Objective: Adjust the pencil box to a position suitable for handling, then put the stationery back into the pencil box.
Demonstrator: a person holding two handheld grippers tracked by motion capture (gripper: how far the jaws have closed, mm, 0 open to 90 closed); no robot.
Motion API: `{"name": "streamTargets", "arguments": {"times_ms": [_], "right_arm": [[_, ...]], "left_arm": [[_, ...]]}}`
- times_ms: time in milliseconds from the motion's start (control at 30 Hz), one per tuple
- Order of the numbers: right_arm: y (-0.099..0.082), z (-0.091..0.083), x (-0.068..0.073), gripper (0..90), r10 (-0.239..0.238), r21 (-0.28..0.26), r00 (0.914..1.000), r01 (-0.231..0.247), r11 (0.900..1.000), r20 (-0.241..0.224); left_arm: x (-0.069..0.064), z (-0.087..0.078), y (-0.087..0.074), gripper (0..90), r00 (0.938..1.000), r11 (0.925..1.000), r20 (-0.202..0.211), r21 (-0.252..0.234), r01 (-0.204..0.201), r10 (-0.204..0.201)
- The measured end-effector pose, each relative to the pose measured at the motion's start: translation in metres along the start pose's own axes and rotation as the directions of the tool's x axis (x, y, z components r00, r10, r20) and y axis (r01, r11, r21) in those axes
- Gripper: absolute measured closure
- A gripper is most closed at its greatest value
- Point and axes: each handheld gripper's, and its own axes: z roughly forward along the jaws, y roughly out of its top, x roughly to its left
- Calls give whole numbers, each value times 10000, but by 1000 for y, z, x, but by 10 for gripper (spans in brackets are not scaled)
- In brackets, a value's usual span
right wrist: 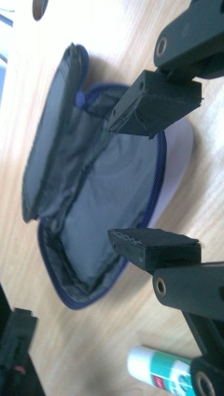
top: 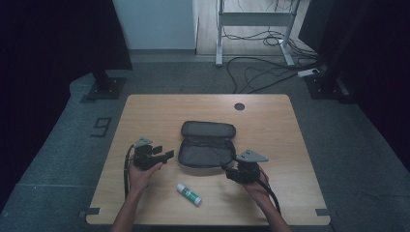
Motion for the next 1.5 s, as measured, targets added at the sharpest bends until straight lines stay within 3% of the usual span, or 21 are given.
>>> {"name": "streamTargets", "arguments": {"times_ms": [333, 567, 1067, 1500], "right_arm": [[-4, 1, 15, 420, -108, 60, 9995, 109, 9999, -302], [-1, -2, 36, 422, -402, -80, 9966, 397, 9992, -725], [-9, 12, 86, 441, -978, 268, 9762, 1048, 9941, -1935], [-22, 31, 105, 467, -1044, 938, 9644, 1305, 9870, -2431]], "left_arm": [[3, -3, -4, 355, 9999, 9999, -28, -18, 140, -140], [1, -6, -4, 355, 9999, 9998, 12, -113, 132, -132], [1, -1, -10, 352, 9998, 9997, 122, 199, 156, -159], [1, -3, -10, 353, 10000, 9999, 14, 136, 29, -29]]}}
